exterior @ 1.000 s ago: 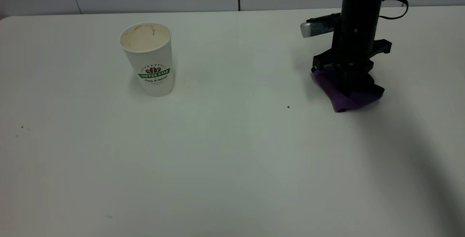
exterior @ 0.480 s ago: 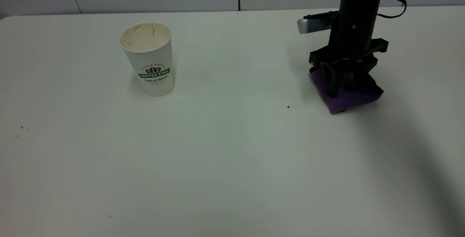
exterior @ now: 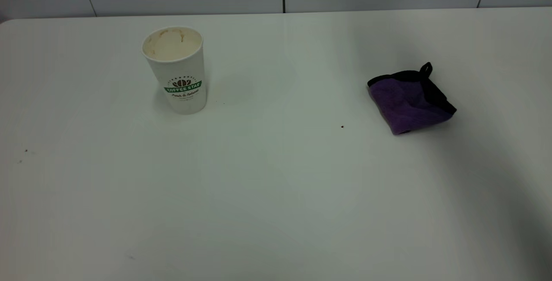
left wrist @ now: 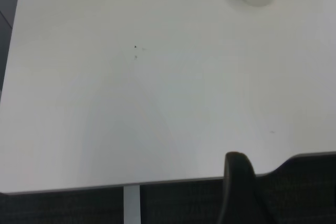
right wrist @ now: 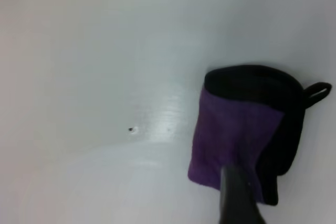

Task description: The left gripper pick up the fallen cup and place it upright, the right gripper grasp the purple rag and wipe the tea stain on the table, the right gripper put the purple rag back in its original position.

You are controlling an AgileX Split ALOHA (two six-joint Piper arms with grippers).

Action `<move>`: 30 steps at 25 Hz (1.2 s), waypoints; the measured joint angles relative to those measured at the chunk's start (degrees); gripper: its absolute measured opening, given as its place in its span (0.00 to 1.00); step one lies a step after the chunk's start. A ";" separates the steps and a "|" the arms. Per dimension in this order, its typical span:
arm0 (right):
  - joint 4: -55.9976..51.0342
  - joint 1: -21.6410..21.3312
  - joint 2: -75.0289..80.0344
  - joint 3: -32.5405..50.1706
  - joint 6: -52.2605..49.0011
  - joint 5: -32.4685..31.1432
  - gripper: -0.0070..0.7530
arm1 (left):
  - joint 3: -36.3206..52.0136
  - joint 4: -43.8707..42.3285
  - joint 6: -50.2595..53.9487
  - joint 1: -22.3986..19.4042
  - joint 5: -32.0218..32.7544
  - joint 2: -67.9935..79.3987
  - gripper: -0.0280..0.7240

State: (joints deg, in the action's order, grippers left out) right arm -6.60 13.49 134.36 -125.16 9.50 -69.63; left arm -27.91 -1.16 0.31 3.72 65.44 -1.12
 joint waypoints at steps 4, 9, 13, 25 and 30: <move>-1.28 0.00 -10.24 6.93 0.00 -0.40 0.62 | 0.00 0.00 -0.31 0.00 0.02 0.00 0.65; -1.33 0.00 -24.04 20.75 0.87 -0.54 0.58 | 0.00 0.00 0.00 0.00 0.02 0.00 0.65; -1.32 0.00 -35.14 34.45 0.99 -0.60 0.57 | 0.00 0.00 0.00 0.00 0.02 0.00 0.65; 1.05 0.00 -72.38 71.97 0.62 1.44 0.57 | 0.00 0.00 0.00 0.00 0.02 0.00 0.65; 2.39 0.00 -85.17 81.61 -2.63 1.67 0.57 | 0.00 0.00 0.00 0.00 0.02 0.00 0.65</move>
State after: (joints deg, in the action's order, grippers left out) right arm -4.21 13.49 49.19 -43.55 6.87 -67.96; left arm -27.91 -1.16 0.31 3.72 65.45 -1.12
